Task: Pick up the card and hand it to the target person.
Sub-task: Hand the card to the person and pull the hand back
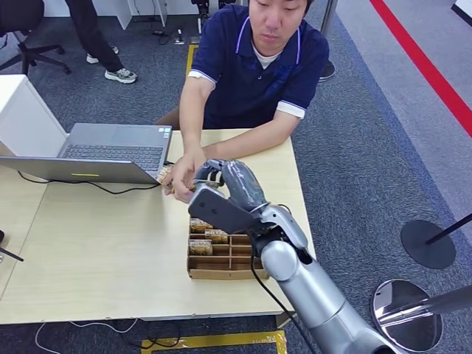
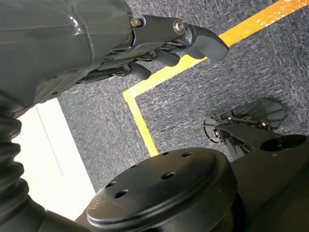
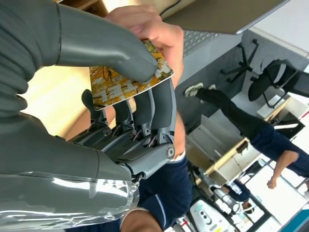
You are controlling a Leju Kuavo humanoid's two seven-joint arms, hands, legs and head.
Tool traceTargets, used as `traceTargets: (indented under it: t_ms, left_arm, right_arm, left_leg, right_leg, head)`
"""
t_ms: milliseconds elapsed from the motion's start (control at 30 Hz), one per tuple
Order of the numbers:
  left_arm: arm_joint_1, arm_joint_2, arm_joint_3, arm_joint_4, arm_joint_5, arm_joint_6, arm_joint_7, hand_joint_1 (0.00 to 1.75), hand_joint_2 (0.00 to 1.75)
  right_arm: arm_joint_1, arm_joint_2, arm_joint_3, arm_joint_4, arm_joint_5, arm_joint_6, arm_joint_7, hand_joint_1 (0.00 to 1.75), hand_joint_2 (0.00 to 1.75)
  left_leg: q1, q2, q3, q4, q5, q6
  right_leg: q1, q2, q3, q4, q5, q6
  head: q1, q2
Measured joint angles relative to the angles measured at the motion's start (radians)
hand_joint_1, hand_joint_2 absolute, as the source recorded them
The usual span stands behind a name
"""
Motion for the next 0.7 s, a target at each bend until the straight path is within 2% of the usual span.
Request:
traceTargets:
  t_ms: [267, 367, 400, 467, 500, 533, 600, 700]
  left_arm:
    - [0.0, -0.001, -0.023, -0.001, -0.025, 0.003, 0.002, 0.0, 1.75]
    - [0.0, -0.002, -0.025, -0.002, -0.028, 0.008, 0.004, 0.0, 1.75]
    - [0.0, -0.002, -0.025, -0.002, -0.029, 0.01, 0.005, 0.0, 1.75]
    - [0.0, -0.002, -0.023, -0.002, -0.028, 0.011, 0.005, 0.0, 1.75]
    - [-0.001, -0.002, -0.02, -0.002, -0.025, 0.011, 0.008, 0.0, 1.31]
    - [-0.002, -0.003, -0.016, -0.001, -0.022, 0.009, 0.01, 0.0, 0.87]
    - [-0.003, -0.003, -0.011, 0.0, -0.018, 0.006, 0.014, 0.0, 0.0]
    - [-0.003, -0.003, -0.011, 0.0, -0.018, 0.007, 0.014, 0.0, 0.0]
  right_arm:
    - [0.002, 0.002, -0.008, 0.026, -0.005, 0.002, 0.002, 1.29, 1.75]
    - [-0.001, 0.003, -0.008, 0.036, -0.006, 0.002, 0.002, 1.17, 1.75]
    - [-0.002, 0.004, -0.008, 0.04, -0.006, 0.003, 0.002, 0.94, 1.75]
    - [-0.003, 0.004, -0.01, 0.042, -0.006, 0.003, 0.002, 0.36, 1.75]
    - [-0.003, 0.005, -0.011, 0.043, -0.006, 0.003, 0.002, 0.09, 1.75]
    - [-0.002, 0.006, -0.011, 0.043, -0.006, 0.003, 0.002, 0.0, 1.75]
    - [-0.003, 0.007, -0.012, 0.043, -0.006, 0.003, 0.002, 0.0, 1.75]
    - [-0.004, 0.008, -0.012, 0.044, -0.006, 0.003, 0.002, 0.0, 1.75]
  left_leg:
    - [0.0, 0.0, 0.0, 0.0, 0.0, 0.0]
    - [0.0, -0.001, 0.0, 0.0, 0.0, 0.0]
    - [0.0, -0.001, 0.0, 0.0, 0.0, 0.0]
    - [0.0, -0.001, 0.0, 0.0, 0.0, 0.0]
    - [0.0, -0.001, 0.0, 0.0, 0.0, 0.0]
    - [0.0, -0.001, -0.001, 0.0, 0.0, 0.0]
    - [0.0, -0.001, -0.001, 0.0, 0.0, 0.0]
    - [0.0, -0.001, -0.001, 0.0, 0.0, 0.0]
  right_leg:
    - [0.0, -0.001, 0.0, -0.001, 0.0, 0.0]
    - [0.0, -0.001, 0.0, 0.0, 0.0, 0.0]
    - [0.0, -0.001, 0.0, 0.0, 0.0, 0.0]
    - [0.0, -0.001, 0.0, 0.0, 0.0, 0.0]
    - [0.0, -0.001, 0.0, 0.0, 0.0, 0.0]
    - [0.0, -0.001, 0.0, 0.0, 0.0, 0.0]
    - [0.0, -0.001, 0.0, 0.0, 0.0, 0.0]
    - [0.0, -0.002, 0.0, 0.0, 0.0, 0.0]
  head:
    - [0.0, 0.0]
    - [0.0, 0.0]
    - [0.0, 0.0]
    - [0.0, 0.0]
    - [0.0, 0.0]
    - [0.0, 0.0]
    - [0.0, 0.0]
    - [0.0, 0.0]
